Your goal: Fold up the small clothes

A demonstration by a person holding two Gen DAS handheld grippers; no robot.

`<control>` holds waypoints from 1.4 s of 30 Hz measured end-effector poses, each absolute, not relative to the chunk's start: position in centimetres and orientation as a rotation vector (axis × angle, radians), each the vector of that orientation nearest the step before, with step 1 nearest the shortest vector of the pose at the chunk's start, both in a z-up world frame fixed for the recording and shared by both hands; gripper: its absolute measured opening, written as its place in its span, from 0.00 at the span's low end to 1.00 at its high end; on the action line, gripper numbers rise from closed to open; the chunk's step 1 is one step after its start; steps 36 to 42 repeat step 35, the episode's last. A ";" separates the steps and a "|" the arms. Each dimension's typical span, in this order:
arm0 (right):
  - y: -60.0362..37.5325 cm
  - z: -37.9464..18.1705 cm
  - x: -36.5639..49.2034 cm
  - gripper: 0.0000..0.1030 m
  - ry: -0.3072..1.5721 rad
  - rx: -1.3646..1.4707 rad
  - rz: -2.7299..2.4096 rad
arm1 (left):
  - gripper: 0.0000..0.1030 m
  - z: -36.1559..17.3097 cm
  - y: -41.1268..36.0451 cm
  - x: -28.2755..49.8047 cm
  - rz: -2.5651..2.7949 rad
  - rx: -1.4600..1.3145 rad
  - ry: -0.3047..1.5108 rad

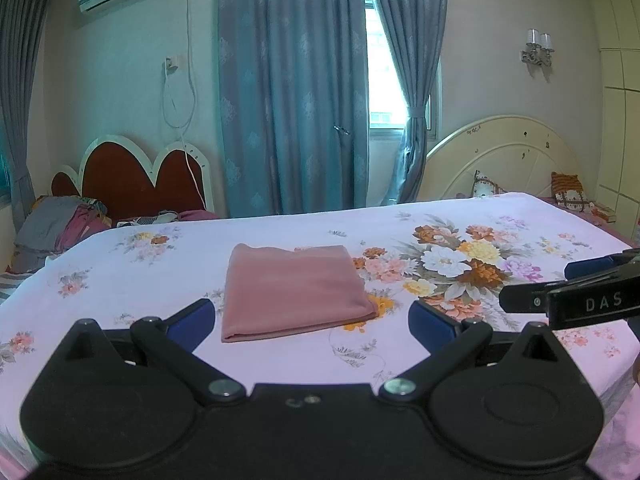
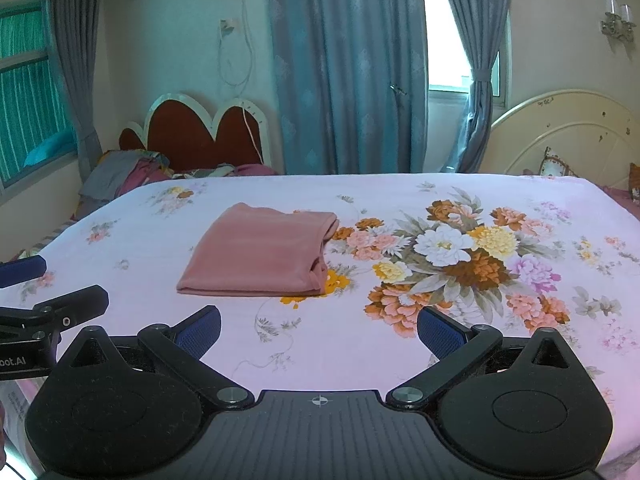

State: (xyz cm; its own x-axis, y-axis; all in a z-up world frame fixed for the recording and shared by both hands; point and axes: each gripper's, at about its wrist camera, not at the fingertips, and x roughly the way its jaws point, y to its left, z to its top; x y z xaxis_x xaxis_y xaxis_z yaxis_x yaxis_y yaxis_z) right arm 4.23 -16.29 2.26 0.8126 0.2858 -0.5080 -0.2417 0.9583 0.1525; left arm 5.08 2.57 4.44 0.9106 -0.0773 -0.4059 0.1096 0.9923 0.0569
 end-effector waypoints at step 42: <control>-16.2 1.8 4.2 1.00 0.555 0.068 0.313 | 0.99 4.1 3.0 5.2 -0.095 0.076 0.414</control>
